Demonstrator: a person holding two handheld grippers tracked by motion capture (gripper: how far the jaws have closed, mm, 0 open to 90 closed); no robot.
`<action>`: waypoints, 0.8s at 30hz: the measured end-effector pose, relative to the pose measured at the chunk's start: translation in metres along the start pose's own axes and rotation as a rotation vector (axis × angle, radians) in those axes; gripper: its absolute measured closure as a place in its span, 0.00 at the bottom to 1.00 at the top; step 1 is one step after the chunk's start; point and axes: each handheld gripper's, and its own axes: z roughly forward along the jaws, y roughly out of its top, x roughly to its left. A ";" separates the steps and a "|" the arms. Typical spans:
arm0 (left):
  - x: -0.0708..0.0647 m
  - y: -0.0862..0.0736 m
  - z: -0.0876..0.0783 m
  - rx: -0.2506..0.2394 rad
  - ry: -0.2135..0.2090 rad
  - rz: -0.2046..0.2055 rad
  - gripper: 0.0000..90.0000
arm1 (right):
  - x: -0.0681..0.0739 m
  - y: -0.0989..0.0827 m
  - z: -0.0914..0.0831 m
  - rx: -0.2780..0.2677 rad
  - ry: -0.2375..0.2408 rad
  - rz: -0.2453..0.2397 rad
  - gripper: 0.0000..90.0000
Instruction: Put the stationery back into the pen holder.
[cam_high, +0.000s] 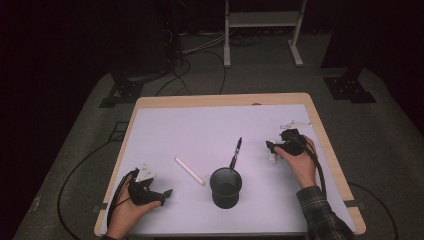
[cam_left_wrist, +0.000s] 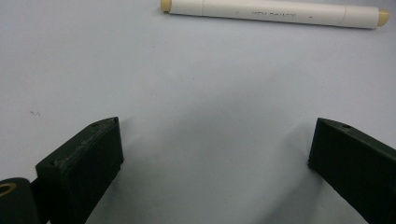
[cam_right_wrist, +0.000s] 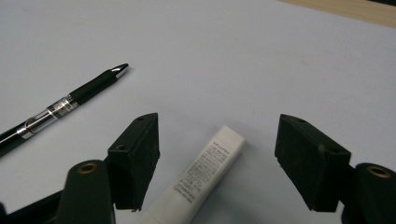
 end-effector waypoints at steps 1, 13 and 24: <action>0.000 0.000 0.000 0.000 0.000 0.000 0.02 | 0.000 0.000 0.001 0.002 -0.002 0.000 0.34; 0.000 0.000 0.000 0.000 -0.001 -0.001 0.02 | -0.004 0.001 0.015 0.025 -0.008 0.026 0.46; 0.000 0.000 0.000 0.000 0.000 0.000 0.02 | -0.005 -0.003 0.020 0.063 0.001 0.038 0.51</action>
